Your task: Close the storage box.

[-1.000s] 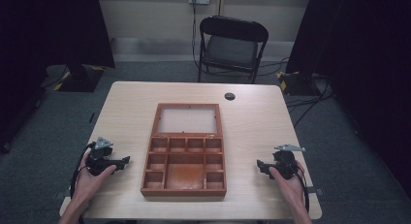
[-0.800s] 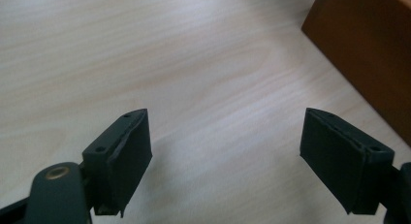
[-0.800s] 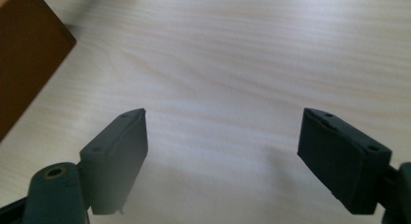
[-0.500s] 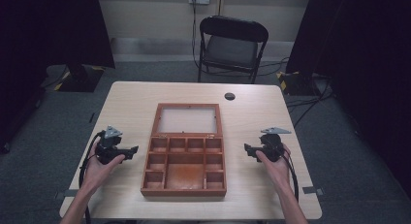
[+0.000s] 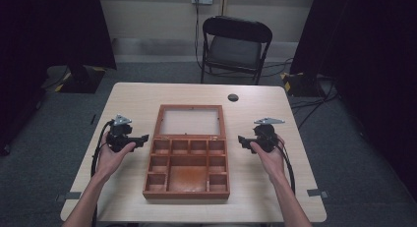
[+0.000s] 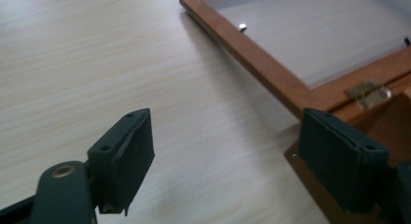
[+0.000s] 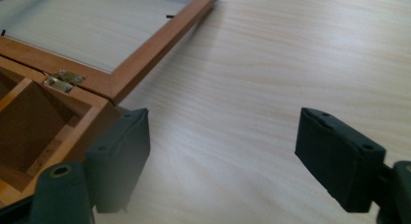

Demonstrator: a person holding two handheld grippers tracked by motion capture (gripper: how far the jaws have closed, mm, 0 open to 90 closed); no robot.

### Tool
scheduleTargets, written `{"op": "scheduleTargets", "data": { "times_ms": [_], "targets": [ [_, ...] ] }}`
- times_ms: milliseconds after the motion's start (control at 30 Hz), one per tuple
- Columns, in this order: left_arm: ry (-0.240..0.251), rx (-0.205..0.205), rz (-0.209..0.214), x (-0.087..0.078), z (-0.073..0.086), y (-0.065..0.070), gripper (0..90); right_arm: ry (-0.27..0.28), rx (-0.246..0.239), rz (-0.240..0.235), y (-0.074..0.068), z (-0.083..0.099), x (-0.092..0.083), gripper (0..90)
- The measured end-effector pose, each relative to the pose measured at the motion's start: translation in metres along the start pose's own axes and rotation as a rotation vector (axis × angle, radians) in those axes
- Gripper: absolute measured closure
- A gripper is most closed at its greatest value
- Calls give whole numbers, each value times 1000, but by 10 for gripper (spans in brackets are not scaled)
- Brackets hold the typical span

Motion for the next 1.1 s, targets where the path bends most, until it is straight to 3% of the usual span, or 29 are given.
{"op": "scheduleTargets", "data": {
  "times_ms": [67,167,233,300,400,467,533,633,667,700,733,800,833,967,1000,1100],
  "targets": [
    [4,-6,11,2,-8,1,205,7,1,-6,-1,-3,2,215],
    [2,31,8,6,-24,4,202,3,-2,-18,-5,-12,6,209],
    [8,34,11,8,-34,3,204,9,-12,-24,-8,-18,9,198],
    [36,8,28,11,-45,3,203,6,-20,-28,-11,-26,13,186],
    [37,46,4,16,-57,5,208,4,-35,-31,-15,-36,21,182],
    [35,32,17,22,-61,6,202,4,-49,-45,-20,-48,32,173],
    [24,28,25,27,-62,9,200,9,-51,-51,-23,-53,39,170],
    [-9,66,42,37,-58,15,201,3,-59,-56,-25,-55,47,170],
    [-23,57,41,44,-54,16,202,-16,-62,-56,-27,-55,58,170],
    [-23,57,41,44,-54,16,206,-16,-62,-56,-27,-55,58,170],
    [-25,29,50,48,-50,14,208,-44,-51,-56,-29,-52,68,169],
    [-29,17,50,51,-48,11,209,-51,-44,-59,-29,-50,71,175],
    [-34,6,46,54,-46,10,210,-65,-34,-86,-31,-46,79,180],
    [-46,-48,60,62,-38,1,203,-68,-28,-107,-35,-41,88,190],
    [-43,-57,77,63,-37,-2,202,-67,-28,-111,-36,-41,89,190],
    [-45,-62,71,64,-38,-1,209,-67,-29,-118,-38,-42,91,190]
  ]
}}
Point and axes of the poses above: each handheld gripper's, and its own axes: x roughly forward along the jaws, z roughly out of its underside, y roughly to its right, the point moved 1 cm from there along x, roughly forward along the jaws, and after that the axes turned 6 degrees about x, right-handed, at the moved point
